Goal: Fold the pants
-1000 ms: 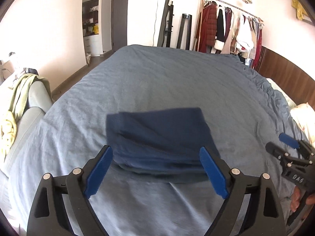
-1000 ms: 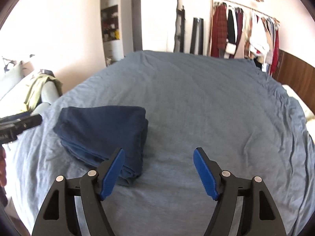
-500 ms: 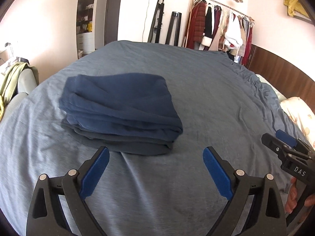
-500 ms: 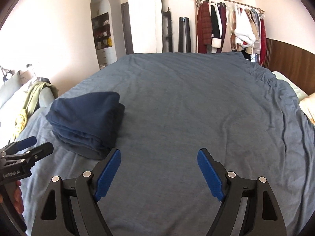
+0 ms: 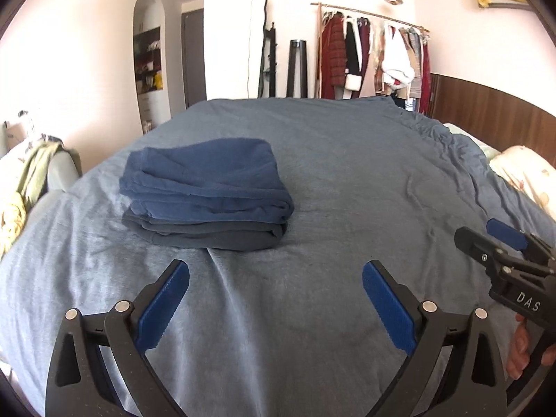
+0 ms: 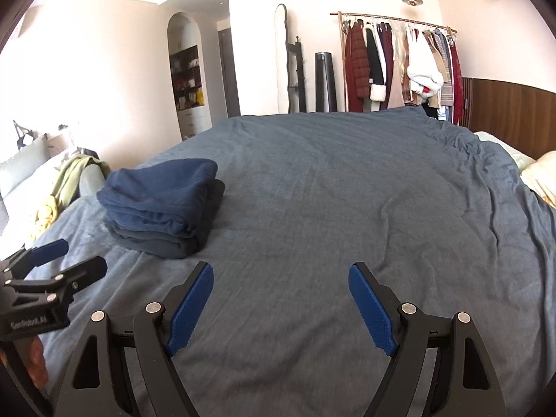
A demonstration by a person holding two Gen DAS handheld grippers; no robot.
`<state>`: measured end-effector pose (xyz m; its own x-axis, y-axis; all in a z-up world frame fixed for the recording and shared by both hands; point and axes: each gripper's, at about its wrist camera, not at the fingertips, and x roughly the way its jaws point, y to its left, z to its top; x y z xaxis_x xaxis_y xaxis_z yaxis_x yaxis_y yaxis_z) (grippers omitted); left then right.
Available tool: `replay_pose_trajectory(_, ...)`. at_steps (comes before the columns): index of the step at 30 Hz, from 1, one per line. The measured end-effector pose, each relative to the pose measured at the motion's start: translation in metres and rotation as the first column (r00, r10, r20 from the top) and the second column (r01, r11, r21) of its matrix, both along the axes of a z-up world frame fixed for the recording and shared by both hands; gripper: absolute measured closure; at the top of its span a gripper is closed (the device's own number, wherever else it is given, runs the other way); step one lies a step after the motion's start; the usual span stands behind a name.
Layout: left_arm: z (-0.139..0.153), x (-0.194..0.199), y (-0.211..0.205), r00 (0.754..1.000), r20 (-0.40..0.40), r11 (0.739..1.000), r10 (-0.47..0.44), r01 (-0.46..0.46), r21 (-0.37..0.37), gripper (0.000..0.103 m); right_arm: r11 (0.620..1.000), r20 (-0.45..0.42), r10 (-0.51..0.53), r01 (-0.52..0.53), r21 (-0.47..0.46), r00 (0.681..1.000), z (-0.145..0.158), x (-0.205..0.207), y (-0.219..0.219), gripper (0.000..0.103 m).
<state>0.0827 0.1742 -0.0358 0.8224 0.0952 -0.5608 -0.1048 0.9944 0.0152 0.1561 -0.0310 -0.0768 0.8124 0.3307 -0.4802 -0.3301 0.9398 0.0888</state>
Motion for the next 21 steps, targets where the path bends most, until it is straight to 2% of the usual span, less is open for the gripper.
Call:
replay_pose_trajectory(8, 0.016, -0.043, -0.023, 1.0, 0.027, 1.0, 0.014, -0.014, 0.021, 0.0, 1.0, 0.005, -0.016, 0.016, 0.011, 1.0, 0.019, -0.046, -0.022, 0.022)
replay_pose_trajectory(21, 0.021, -0.1, -0.044, 0.999, 0.017, 0.999, 0.043, -0.042, -0.023, 0.0, 0.999, 0.034, -0.039, 0.039, -0.002, 0.999, 0.03, -0.109, -0.054, 0.022)
